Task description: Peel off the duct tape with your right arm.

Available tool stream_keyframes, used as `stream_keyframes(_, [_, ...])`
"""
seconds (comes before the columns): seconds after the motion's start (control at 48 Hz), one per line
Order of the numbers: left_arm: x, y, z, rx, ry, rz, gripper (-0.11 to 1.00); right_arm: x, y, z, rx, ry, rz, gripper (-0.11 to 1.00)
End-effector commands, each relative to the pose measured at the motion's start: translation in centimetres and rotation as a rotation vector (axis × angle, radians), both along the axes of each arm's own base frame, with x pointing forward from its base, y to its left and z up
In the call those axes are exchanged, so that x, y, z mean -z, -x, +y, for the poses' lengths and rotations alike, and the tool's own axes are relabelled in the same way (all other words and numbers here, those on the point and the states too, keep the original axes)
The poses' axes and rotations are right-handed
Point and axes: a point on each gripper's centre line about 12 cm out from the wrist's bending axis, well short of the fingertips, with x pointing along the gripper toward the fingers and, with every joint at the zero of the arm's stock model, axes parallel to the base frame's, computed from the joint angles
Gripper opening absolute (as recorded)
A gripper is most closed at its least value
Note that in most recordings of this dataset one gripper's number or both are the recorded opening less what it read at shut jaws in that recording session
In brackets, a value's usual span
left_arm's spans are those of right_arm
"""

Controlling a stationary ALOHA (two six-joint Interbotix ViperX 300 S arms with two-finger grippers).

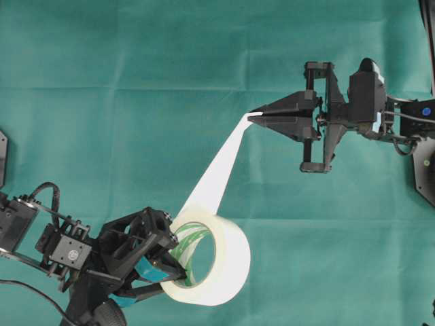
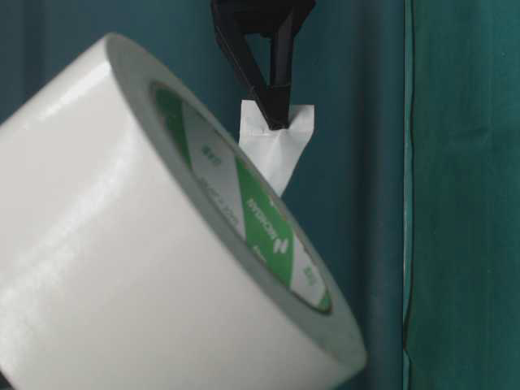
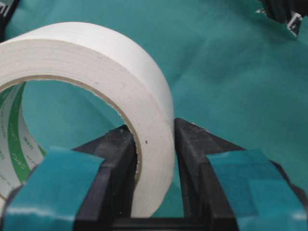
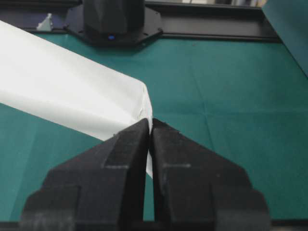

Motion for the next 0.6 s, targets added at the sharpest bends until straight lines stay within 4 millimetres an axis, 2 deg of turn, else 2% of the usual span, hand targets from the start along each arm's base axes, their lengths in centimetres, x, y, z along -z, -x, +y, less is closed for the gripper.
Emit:
stream_keyframes(0.0, [-2.5, 0.6, -0.4, 0.012, 0.045, -0.062, 0.21, -0.7, 0.2, -1.3, 0.044, -0.003, -0.022, -0.07])
stream_keyframes(0.104, [-2.5, 0.5, -0.1, 0.003, 0.046, -0.062, 0.21, -0.7, 0.3, -1.2, 0.041, -0.003, -0.022, 0.04])
stream_keyframes(0.167, [-2.4, 0.4, 0.1, -0.003, 0.045, -0.06, 0.21, -0.7, 0.3, -1.1, 0.038, -0.002, -0.023, 0.17])
stream_keyframes(0.375, [-2.4, 0.1, 1.4, -0.036, 0.042, -0.062, 0.21, -0.7, 0.3, -0.7, 0.02, 0.006, -0.021, 0.73])
stream_keyframes(0.583, [-2.5, -0.1, 3.0, -0.079, 0.044, -0.063, 0.21, -0.8, 0.6, -0.3, 0.009, 0.006, -0.026, 0.72])
